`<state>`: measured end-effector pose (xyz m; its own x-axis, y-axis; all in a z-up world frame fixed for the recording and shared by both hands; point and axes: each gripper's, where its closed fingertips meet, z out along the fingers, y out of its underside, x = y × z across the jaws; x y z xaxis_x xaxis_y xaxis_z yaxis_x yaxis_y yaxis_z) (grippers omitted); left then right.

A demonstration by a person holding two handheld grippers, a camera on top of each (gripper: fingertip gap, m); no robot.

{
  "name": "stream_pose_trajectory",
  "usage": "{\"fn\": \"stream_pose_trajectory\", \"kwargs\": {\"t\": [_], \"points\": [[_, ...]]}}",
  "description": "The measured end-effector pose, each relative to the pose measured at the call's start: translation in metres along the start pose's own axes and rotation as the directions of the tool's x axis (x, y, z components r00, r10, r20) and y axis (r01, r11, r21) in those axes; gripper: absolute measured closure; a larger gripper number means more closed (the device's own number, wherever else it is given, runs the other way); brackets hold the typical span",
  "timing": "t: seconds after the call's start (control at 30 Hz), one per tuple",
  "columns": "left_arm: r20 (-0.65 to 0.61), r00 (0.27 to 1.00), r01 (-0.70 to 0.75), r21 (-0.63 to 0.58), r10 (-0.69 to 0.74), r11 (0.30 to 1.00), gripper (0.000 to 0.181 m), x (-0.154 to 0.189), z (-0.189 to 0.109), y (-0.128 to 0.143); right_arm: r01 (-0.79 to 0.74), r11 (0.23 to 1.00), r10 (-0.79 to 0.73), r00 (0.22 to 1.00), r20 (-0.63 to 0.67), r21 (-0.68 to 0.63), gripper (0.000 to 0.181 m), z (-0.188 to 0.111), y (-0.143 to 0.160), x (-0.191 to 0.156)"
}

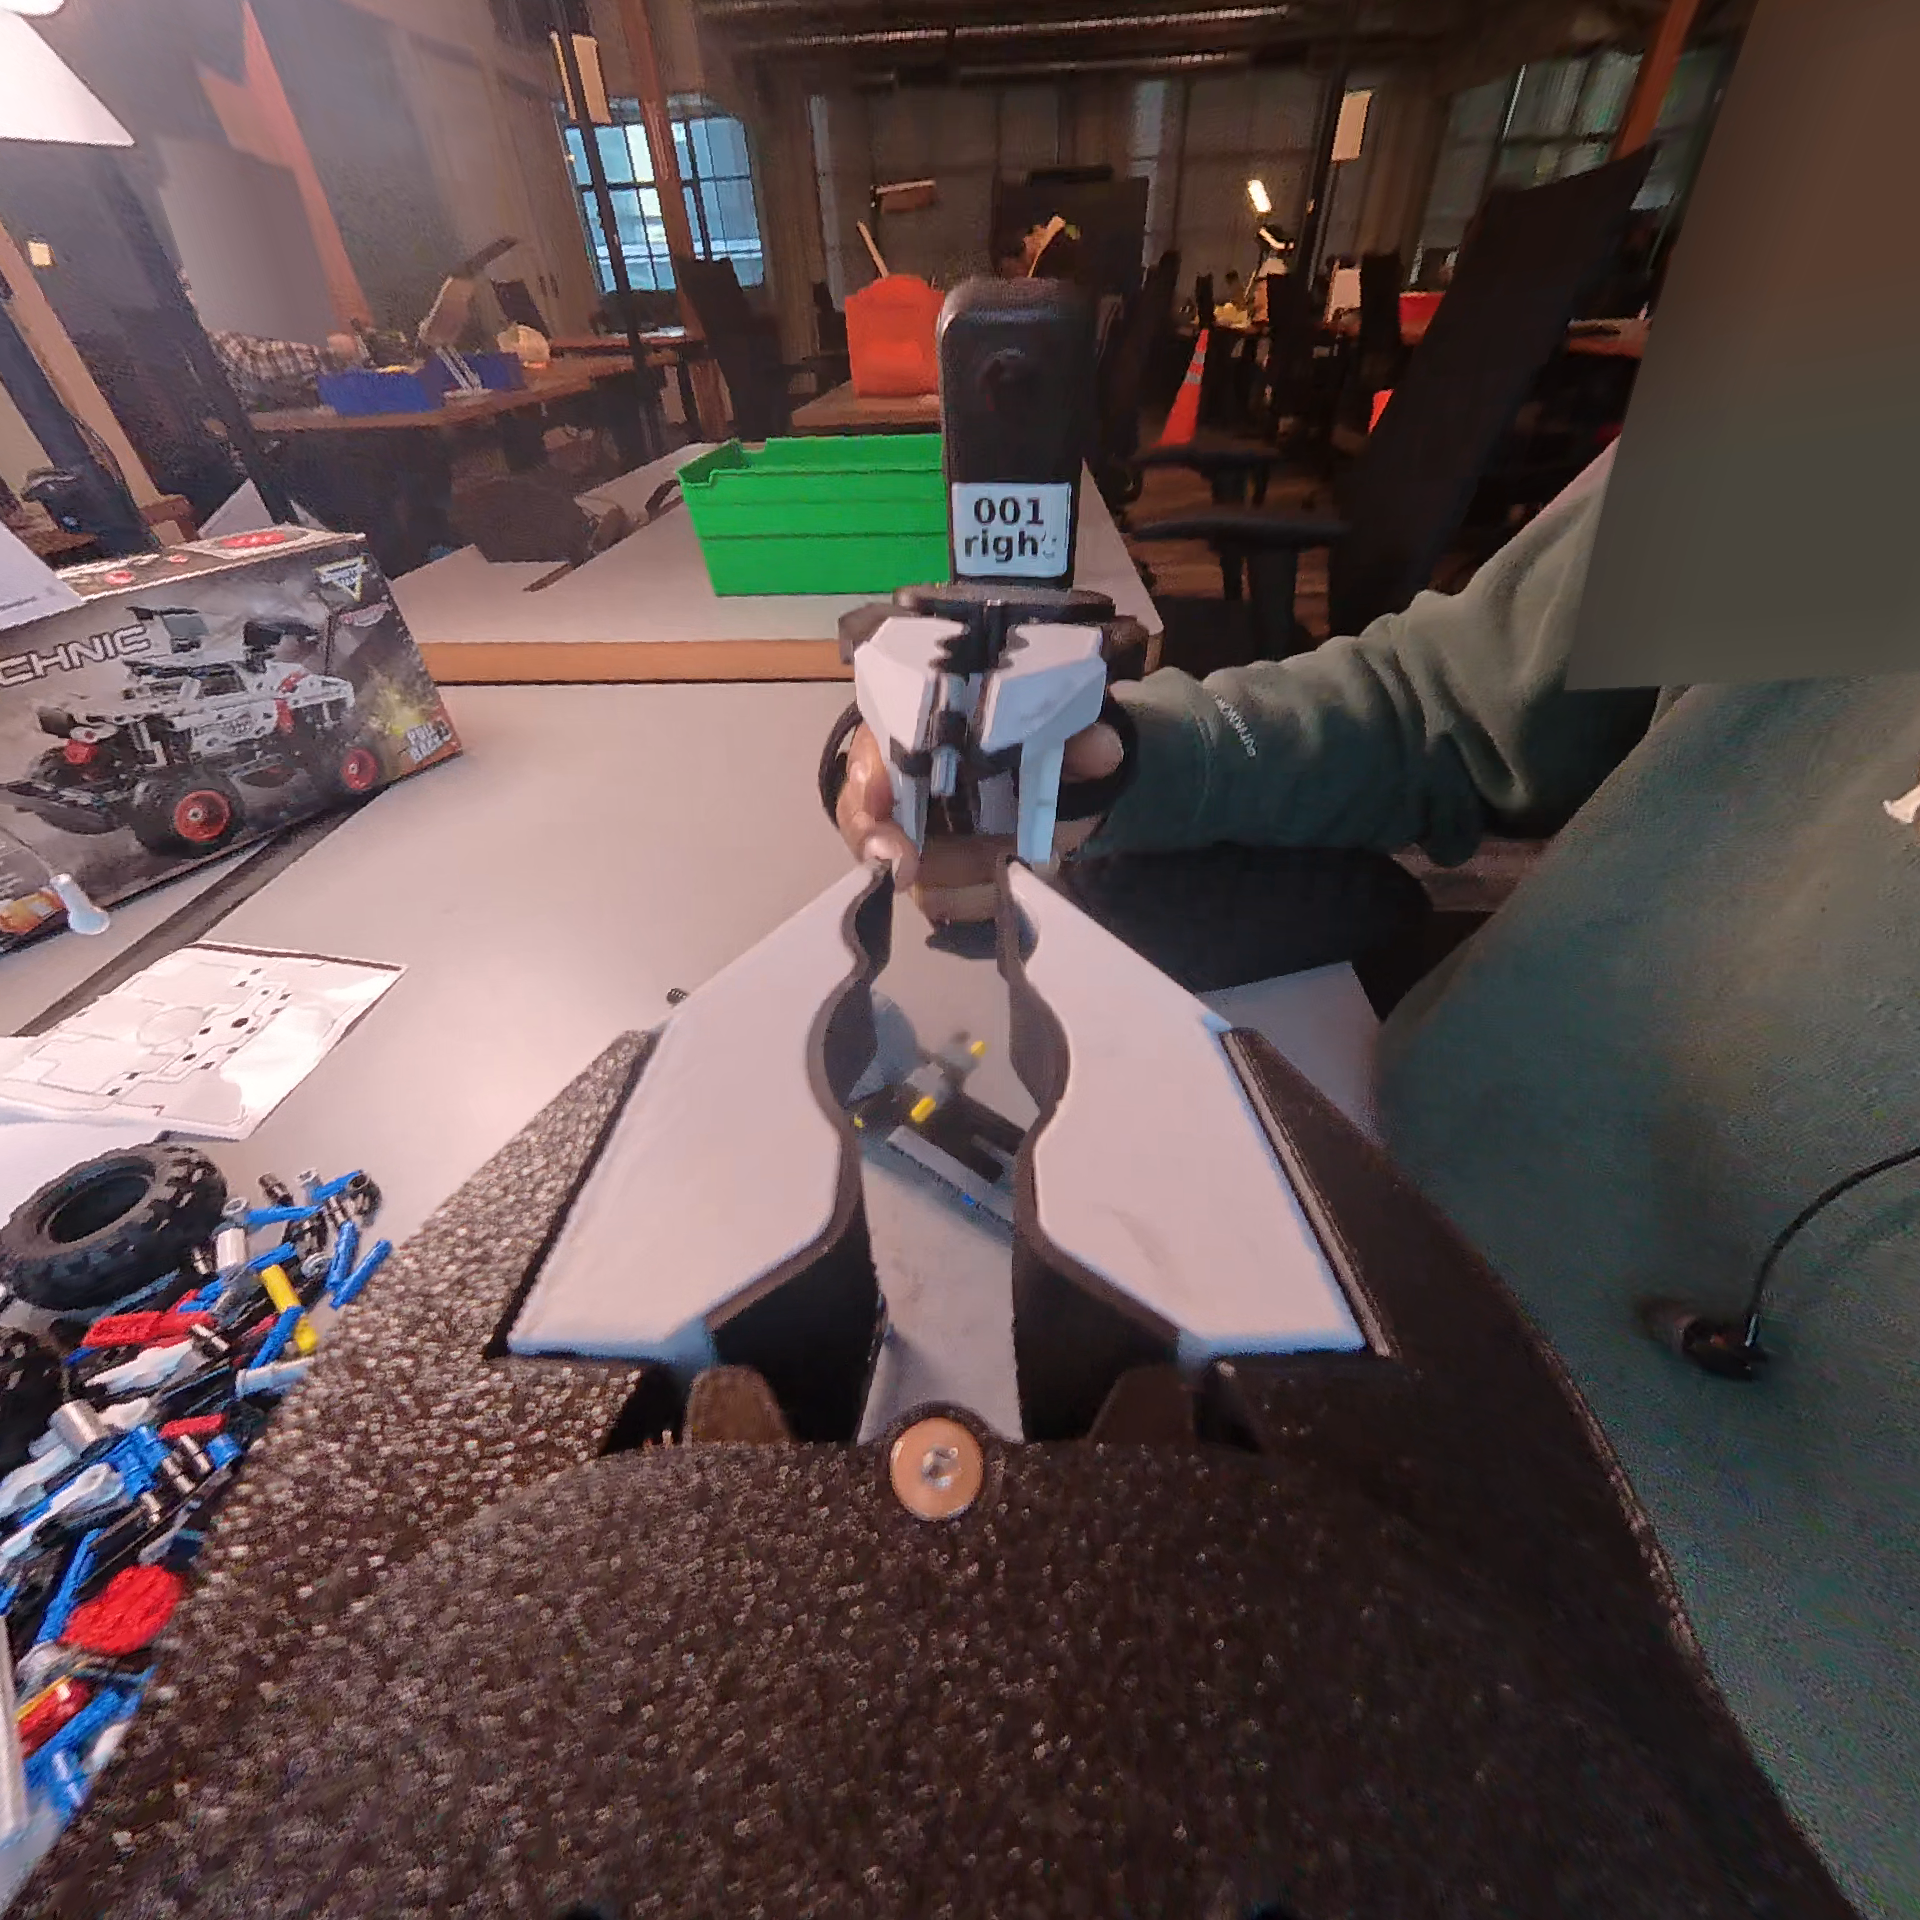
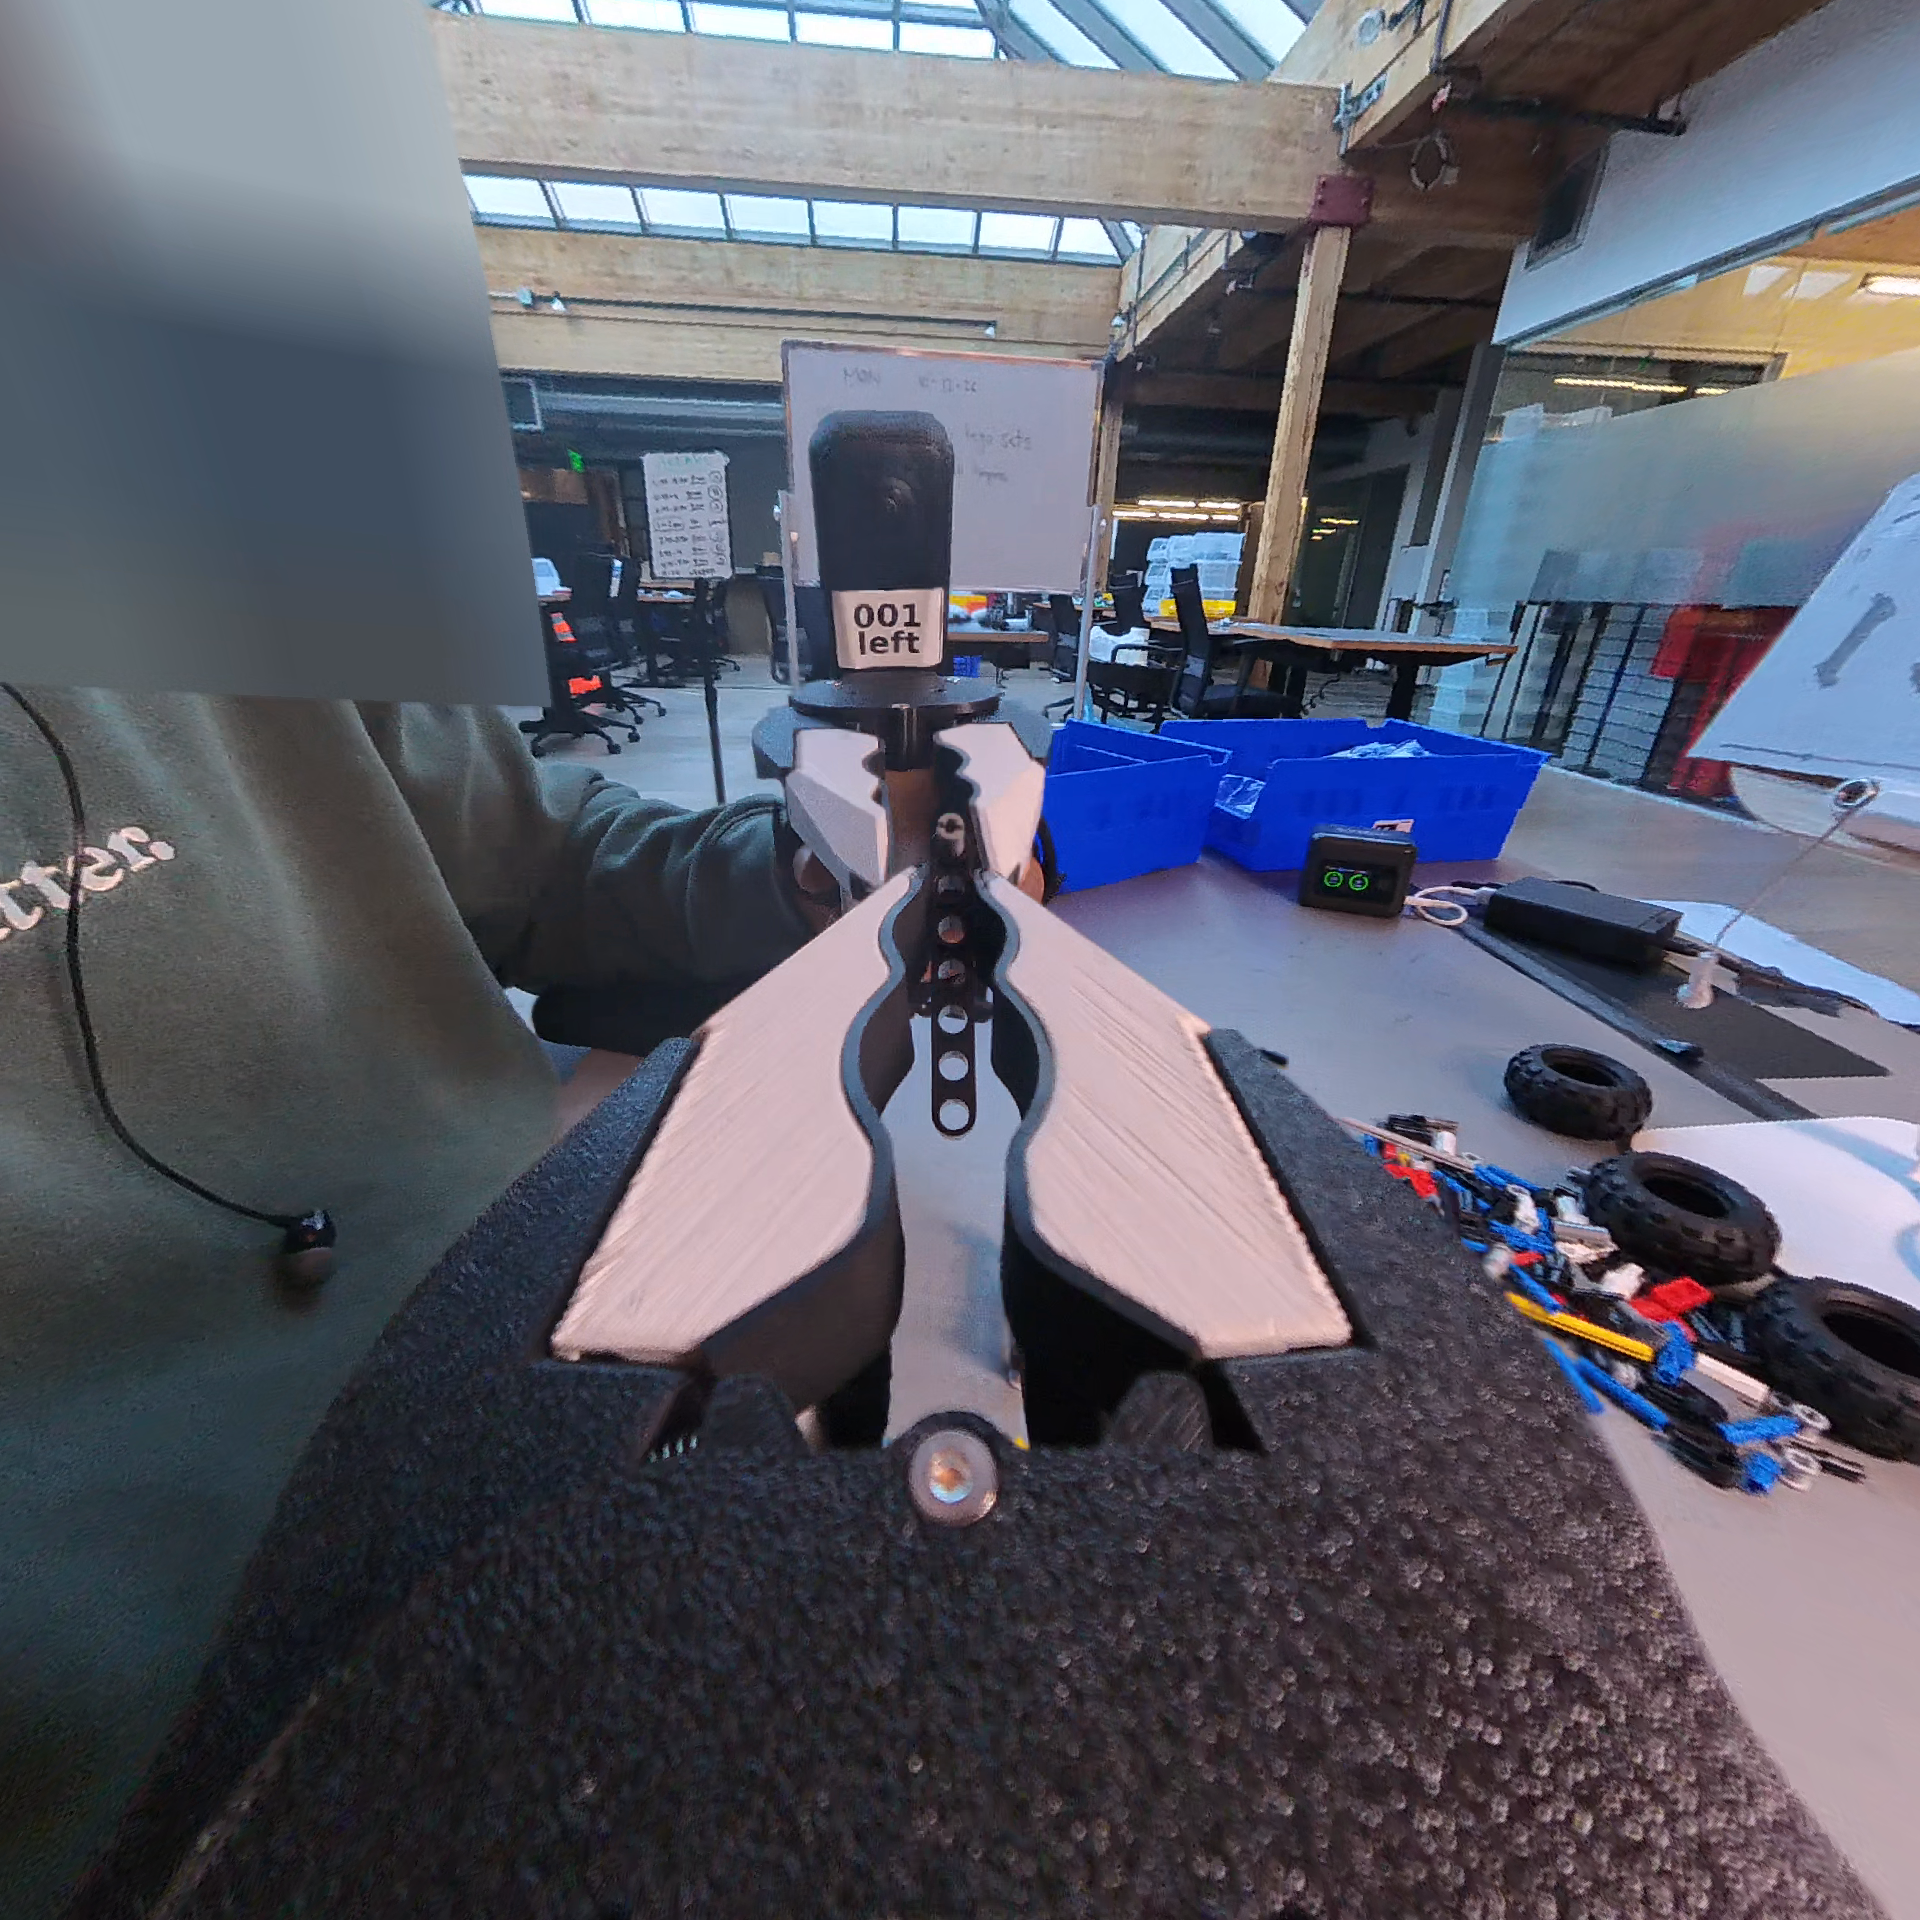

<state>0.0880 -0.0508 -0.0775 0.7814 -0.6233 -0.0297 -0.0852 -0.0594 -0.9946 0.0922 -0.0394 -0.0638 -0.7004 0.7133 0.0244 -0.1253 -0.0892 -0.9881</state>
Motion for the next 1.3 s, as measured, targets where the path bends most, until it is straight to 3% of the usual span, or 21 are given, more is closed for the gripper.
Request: {"fn": "stream_pose_trajectory", "kwargs": {"t": [0.37,0.6,0.8,1.1,1.13,1.17,1.2,1.3], "points": [[-0.038,0.999,-0.021,-0.031,0.020,0.999,0.177,0.014,0.001,-0.001,-0.025,0.999,0.028,0.997,0.069,-0.032,0.175,0.013,0.011,-0.016],[-0.010,0.998,0.053,-0.122,-0.055,0.991,0.178,0.007,0.001,0.018,0.016,0.986,-0.016,1.000,-0.002,-0.169,0.175,0.013,0.028,-0.008],[-0.023,0.982,0.185,-0.057,-0.187,0.981,0.180,-0.005,0.003,0.021,-0.236,0.972,0.236,0.971,-0.021,-0.008,0.177,0.013,0.021,0.008],[-0.029,0.981,0.189,-0.041,-0.190,0.981,0.179,-0.007,-0.005,0.015,-0.314,0.944,0.314,0.949,0.019,0.099,0.174,0.019,0.008,0.013],[-0.007,0.986,0.165,-0.121,-0.167,0.979,0.181,-0.007,-0.004,0.033,-0.361,0.882,0.369,0.929,0.034,0.304,0.178,0.003,-0.028,0.029],[-0.007,0.983,0.181,-0.152,-0.185,0.972,0.181,-0.004,-0.002,0.048,-0.366,0.847,0.382,0.923,0.036,0.387,0.176,-0.017,-0.054,0.044],[-0.029,0.968,0.242,-0.128,-0.247,0.962,0.181,0.000,-0.001,0.051,-0.258,0.875,0.301,0.952,-0.044,0.409,0.176,-0.029,-0.069,0.051],[-0.001,0.972,0.234,-0.079,-0.235,0.969,0.181,-0.016,0.001,0.034,-0.193,0.920,0.234,0.969,-0.083,0.342,0.176,-0.024,-0.059,0.038]]}}
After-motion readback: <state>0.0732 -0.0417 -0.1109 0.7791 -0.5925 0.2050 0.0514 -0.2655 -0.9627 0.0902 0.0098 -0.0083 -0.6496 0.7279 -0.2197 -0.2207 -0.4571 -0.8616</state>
